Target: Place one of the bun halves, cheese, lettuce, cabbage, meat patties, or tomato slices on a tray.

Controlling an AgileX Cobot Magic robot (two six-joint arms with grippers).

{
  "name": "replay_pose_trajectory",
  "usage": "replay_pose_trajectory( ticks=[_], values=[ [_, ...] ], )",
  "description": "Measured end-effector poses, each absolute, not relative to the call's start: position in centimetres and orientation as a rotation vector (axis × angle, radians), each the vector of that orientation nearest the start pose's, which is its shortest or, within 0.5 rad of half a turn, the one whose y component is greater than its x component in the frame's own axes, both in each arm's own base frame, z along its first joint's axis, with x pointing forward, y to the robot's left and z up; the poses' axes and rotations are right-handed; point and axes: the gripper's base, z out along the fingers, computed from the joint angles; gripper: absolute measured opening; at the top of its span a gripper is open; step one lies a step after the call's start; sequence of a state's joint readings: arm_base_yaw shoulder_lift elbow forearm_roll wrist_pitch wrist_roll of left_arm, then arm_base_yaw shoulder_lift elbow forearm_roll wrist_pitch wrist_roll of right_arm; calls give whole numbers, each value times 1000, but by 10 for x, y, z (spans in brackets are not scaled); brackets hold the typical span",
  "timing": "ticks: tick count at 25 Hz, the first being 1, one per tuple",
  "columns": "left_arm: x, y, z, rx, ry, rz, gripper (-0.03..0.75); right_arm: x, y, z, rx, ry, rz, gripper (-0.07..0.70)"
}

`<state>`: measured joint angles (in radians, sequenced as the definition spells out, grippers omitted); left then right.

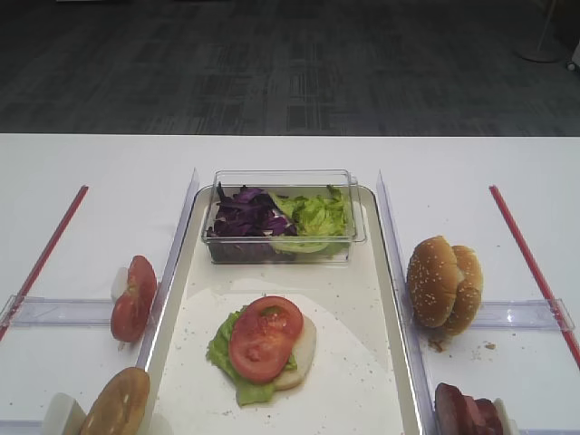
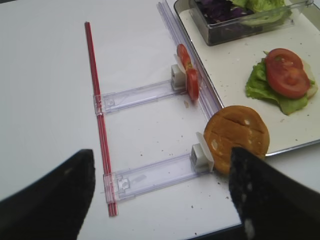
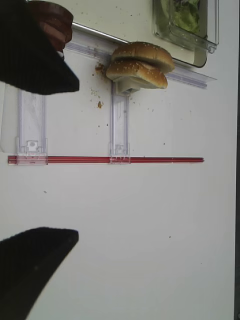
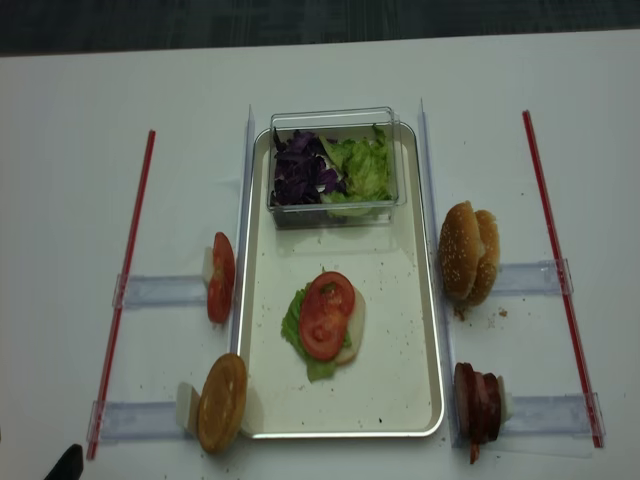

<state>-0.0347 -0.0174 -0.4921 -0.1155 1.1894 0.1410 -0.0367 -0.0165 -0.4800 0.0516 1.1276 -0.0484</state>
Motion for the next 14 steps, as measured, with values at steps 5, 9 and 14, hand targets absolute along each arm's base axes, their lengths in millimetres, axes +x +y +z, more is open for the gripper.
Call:
replay_pose_trajectory(
  ticks=[5,9,14],
  values=[
    [-13,-9,265,205,2149,-79,510,-8,5,266,-17,2114,12,571],
    [-13,-9,265,205,2149,-79,510,-8,5,266,-17,2114,12,571],
    [-13,-9,265,205,2149,-79,510,-8,5,266,-17,2114,12,571]
  ],
)
